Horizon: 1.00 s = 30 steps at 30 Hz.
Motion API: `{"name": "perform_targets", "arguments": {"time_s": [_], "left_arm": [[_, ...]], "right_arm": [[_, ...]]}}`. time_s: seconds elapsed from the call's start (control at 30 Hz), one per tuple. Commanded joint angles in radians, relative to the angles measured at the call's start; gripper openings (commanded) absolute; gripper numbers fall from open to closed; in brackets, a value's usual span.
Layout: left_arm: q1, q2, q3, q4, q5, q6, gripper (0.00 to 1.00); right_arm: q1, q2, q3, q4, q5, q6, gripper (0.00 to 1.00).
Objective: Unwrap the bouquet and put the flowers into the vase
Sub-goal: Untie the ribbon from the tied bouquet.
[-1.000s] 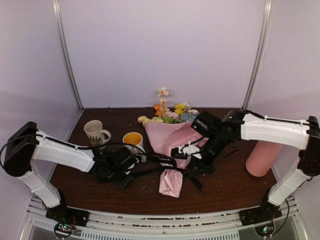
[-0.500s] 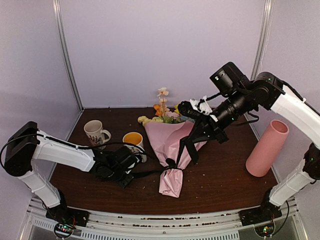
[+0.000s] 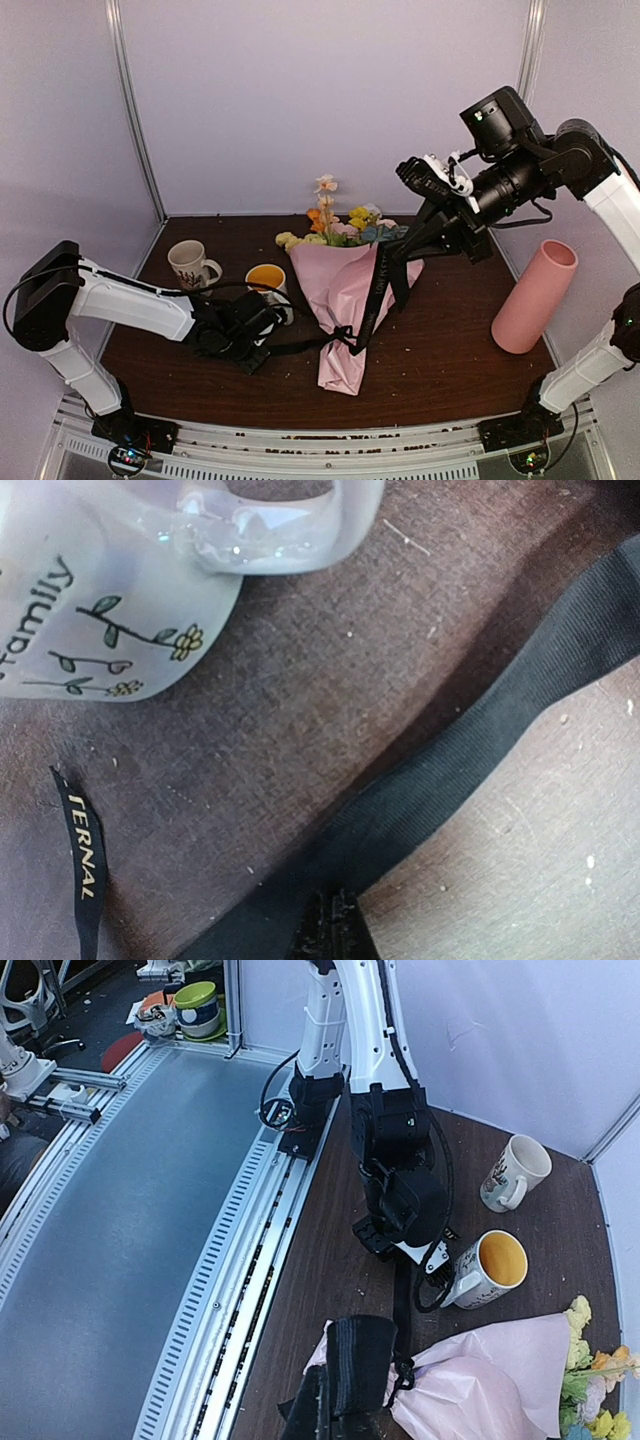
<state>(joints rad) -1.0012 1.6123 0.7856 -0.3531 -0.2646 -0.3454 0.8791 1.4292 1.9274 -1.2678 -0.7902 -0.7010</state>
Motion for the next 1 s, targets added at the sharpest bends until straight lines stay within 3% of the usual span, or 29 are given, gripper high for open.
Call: {"name": "perform_targets", "arguments": {"time_s": [0.0, 0.17, 0.37, 0.4, 0.47, 0.53, 0.67, 0.77, 0.9, 0.97], "left_arm": [[0.006, 0.002, 0.023, -0.03, 0.036, 0.009, 0.0], [-0.004, -0.171, -0.029, 0.014, 0.018, 0.028, 0.0], [-0.004, -0.338, -0.048, 0.04, -0.019, 0.075, 0.0], [-0.004, -0.343, -0.041, 0.039, -0.024, 0.086, 0.0], [-0.004, -0.339, -0.026, 0.04, -0.036, 0.093, 0.0], [-0.004, -0.326, -0.011, 0.043, -0.037, 0.097, 0.0], [-0.004, -0.312, -0.007, 0.047, -0.013, 0.074, 0.0], [-0.004, -0.334, -0.038, 0.082, 0.058, 0.056, 0.0], [-0.004, -0.359, -0.074, 0.191, 0.218, 0.045, 0.31], [-0.005, -0.356, -0.073, 0.234, 0.26, 0.03, 0.4]], "right_arm": [[-0.003, -0.042, 0.015, -0.034, -0.051, -0.019, 0.0], [0.051, -0.1, -0.153, -0.017, -0.04, -0.048, 0.0], [0.302, -0.091, -0.356, 0.041, -0.021, -0.018, 0.05], [0.349, -0.073, -0.362, 0.054, 0.003, -0.006, 0.08], [0.424, -0.02, -0.345, 0.066, 0.055, 0.008, 0.25], [0.444, 0.032, -0.297, 0.062, 0.067, 0.013, 0.3], [0.365, 0.063, -0.291, 0.077, 0.036, 0.001, 0.41], [0.211, 0.04, -0.411, 0.274, 0.081, 0.089, 0.38], [0.036, 0.14, -0.455, 0.383, 0.252, 0.099, 0.32], [-0.019, 0.195, -0.458, 0.423, 0.318, 0.085, 0.31]]}}
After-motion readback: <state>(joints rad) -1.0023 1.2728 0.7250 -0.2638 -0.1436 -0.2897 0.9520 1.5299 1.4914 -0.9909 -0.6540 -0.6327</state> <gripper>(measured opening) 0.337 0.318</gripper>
